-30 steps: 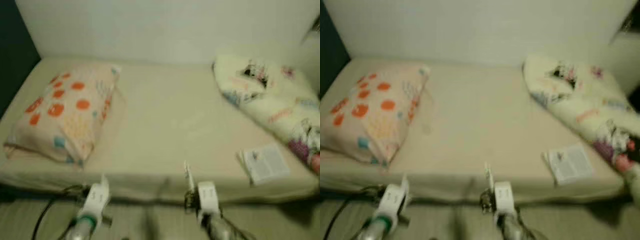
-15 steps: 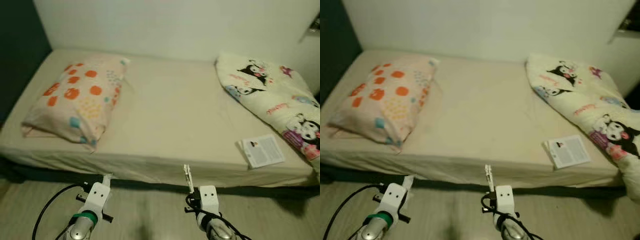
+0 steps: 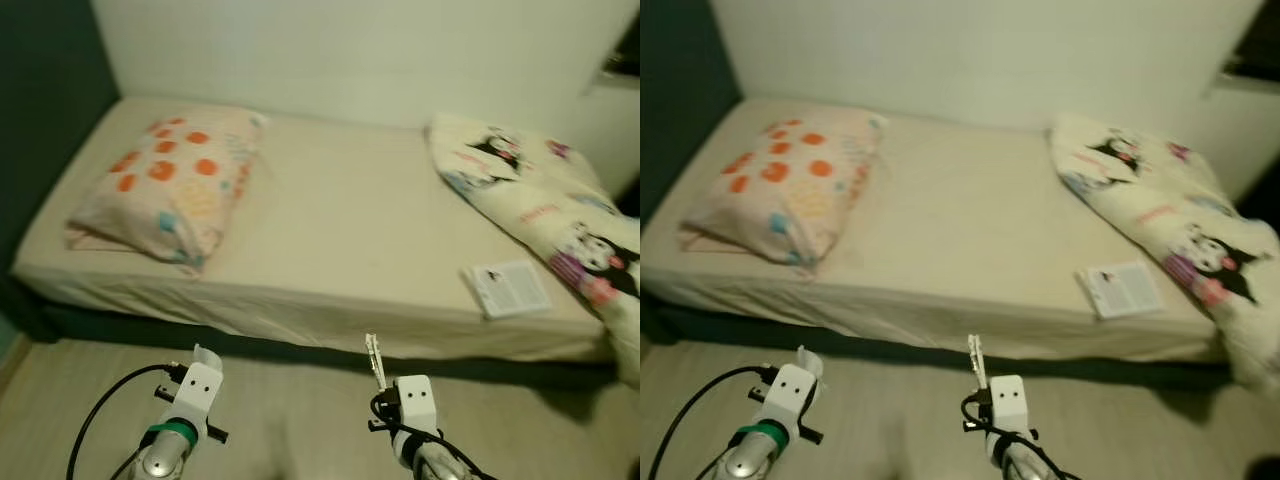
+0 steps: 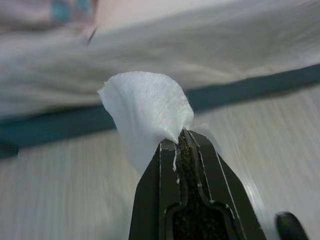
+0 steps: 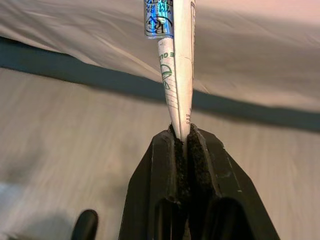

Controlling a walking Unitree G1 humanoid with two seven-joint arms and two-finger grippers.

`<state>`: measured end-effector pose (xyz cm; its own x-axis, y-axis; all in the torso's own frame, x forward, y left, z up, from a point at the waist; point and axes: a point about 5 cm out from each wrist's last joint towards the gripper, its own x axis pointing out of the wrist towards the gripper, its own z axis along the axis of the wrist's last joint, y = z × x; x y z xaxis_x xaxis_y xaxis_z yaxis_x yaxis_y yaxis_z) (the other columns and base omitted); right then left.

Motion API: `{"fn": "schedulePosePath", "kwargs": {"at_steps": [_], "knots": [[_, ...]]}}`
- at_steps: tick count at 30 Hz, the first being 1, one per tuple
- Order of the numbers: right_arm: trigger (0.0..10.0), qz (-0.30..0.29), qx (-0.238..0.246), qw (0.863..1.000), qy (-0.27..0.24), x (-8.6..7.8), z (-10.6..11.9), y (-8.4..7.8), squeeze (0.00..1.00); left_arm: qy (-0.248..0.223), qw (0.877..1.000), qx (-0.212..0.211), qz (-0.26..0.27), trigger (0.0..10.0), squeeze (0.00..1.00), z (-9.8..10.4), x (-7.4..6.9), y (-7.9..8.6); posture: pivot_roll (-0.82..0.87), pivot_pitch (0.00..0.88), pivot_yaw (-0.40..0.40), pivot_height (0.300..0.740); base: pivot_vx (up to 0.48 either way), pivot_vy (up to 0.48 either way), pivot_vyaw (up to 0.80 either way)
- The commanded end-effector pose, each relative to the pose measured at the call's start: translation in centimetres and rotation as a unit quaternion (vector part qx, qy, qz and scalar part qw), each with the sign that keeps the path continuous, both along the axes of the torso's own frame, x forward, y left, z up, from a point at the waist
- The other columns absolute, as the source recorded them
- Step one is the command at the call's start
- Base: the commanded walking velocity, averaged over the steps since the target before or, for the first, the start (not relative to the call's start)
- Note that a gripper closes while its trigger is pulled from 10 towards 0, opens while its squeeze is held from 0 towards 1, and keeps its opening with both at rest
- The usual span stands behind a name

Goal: Clean up the room

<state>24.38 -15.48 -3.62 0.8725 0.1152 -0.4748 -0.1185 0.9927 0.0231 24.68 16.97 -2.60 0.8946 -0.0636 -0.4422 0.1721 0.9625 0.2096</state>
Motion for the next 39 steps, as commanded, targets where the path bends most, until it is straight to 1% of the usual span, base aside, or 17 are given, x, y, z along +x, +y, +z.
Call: {"fn": "schedulePosePath", "kwargs": {"at_steps": [1, 2, 3, 5, 7, 10, 12, 13, 16, 17, 21, 24, 29, 34, 39], "knots": [[10.0, 0.004, -0.006, 1.000, -0.022, 0.7, 0.7, -0.1, 0.00, -0.001, 1.000, -0.016, 0.000, 10.0, 0.00, 0.4, 0.6, -0.5, 0.03, 0.000, -0.020, 0.740, 0.000, 0.000, 0.79], [10.0, 0.011, 0.000, 0.999, -0.045, 1.4, 1.5, 0.4, 0.00, -0.016, 0.999, -0.030, -0.004, 10.0, 0.00, 1.3, 1.6, -1.2, 0.03, 0.000, -0.020, 0.740, 0.000, 0.000, 0.79], [10.0, 0.011, 0.000, 0.999, -0.045, 1.4, 1.5, 0.4, 0.00, -0.016, 0.999, -0.030, -0.004, 10.0, 0.00, 1.3, 1.6, -1.2, 0.03, 0.000, -0.020, 0.740, 0.000, 0.000, 0.79], [10.0, 0.026, 0.009, 0.997, -0.074, 2.4, 2.5, 1.5, 0.00, -0.036, 0.998, -0.040, -0.013, 10.0, 0.00, 2.6, 2.7, -2.0, 0.03, 0.000, -0.018, 0.740, 0.000, 0.000, 0.78], [10.0, 0.038, 0.017, 0.994, -0.097, 3.1, 3.4, 2.4, 0.00, -0.051, 0.997, -0.047, -0.025, 10.0, 0.00, 3.5, 3.6, -2.6, 0.03, 0.000, -0.016, 0.740, 0.000, 0.000, 0.78], [10.0, 0.041, 0.020, 0.993, -0.105, 3.3, 3.7, 2.6, 0.00, -0.056, 0.997, -0.050, -0.029, 10.0, 0.00, 3.9, 3.8, -2.8, 0.03, 0.000, -0.016, 0.740, 0.000, 0.000, 0.78], [10.0, 0.043, 0.032, 0.990, -0.129, 3.9, 4.7, 3.3, 0.00, -0.073, 0.994, -0.065, -0.042, 10.0, 0.00, 5.1, 4.6, -3.4, 0.03, 0.000, -0.016, 0.740, 0.000, 0.000, 0.77], [10.0, 0.043, 0.032, 0.990, -0.129, 3.9, 4.7, 3.3, 0.00, -0.073, 0.994, -0.065, -0.042, 10.0, 0.00, 5.1, 4.6, -3.4, 0.03, 0.000, -0.016, 0.740, 0.000, 0.000, 0.77], [10.0, 0.038, 0.049, 0.984, -0.164, 4.8, 6.2, 3.7, 0.00, -0.104, 0.990, -0.076, -0.058, 10.0, 0.00, 7.1, 5.4, -4.3, 0.03, 0.000, -0.013, 0.740, 0.000, 0.000, 0.76], [10.0, 0.034, 0.053, 0.983, -0.170, 5.0, 6.5, 3.7, 0.00, -0.111, 0.989, -0.073, -0.062, 10.0, 0.00, 7.5, 5.5, -4.4, 0.03, 0.000, -0.013, 0.740, 0.000, 0.000, 0.76], [10.0, 0.027, 0.059, 0.982, -0.178, 5.2, 6.9, 3.5, 0.00, -0.119, 0.988, -0.068, -0.065, 10.0, 0.00, 7.8, 5.5, -4.4, 0.03, 0.000, -0.013, 0.740, 0.000, 0.000, 0.75], [10.0, 0.022, 0.062, 0.980, -0.187, 5.4, 7.4, 3.3, 0.00, -0.123, 0.989, -0.061, -0.060, 10.0, 0.00, 8.1, 5.5, -4.2, 0.03, 0.000, -0.012, 0.740, 0.000, 0.000, 0.74], [10.0, 0.022, 0.064, 0.980, -0.188, 5.4, 7.5, 3.4, 0.00, -0.123, 0.989, -0.060, -0.058, 10.0, 0.00, 8.2, 5.5, -4.0, 0.03, 0.000, -0.011, 0.740, 0.000, 0.000, 0.74], [10.0, 0.025, 0.069, 0.980, -0.184, 5.1, 7.3, 3.7, 0.00, -0.124, 0.989, -0.043, -0.065, 10.0, 0.00, 8.2, 5.3, -4.1, 0.03, 0.000, -0.007, 0.740, 0.000, 0.000, 0.74], [10.0, 0.025, 0.069, 0.981, -0.181, 4.9, 7.2, 3.7, 0.00, -0.120, 0.990, -0.041, -0.063, 10.0, 0.00, 8.2, 5.2, -4.0, 0.03, 0.000, -0.007, 0.740, 0.000, 0.000, 0.74]]}}
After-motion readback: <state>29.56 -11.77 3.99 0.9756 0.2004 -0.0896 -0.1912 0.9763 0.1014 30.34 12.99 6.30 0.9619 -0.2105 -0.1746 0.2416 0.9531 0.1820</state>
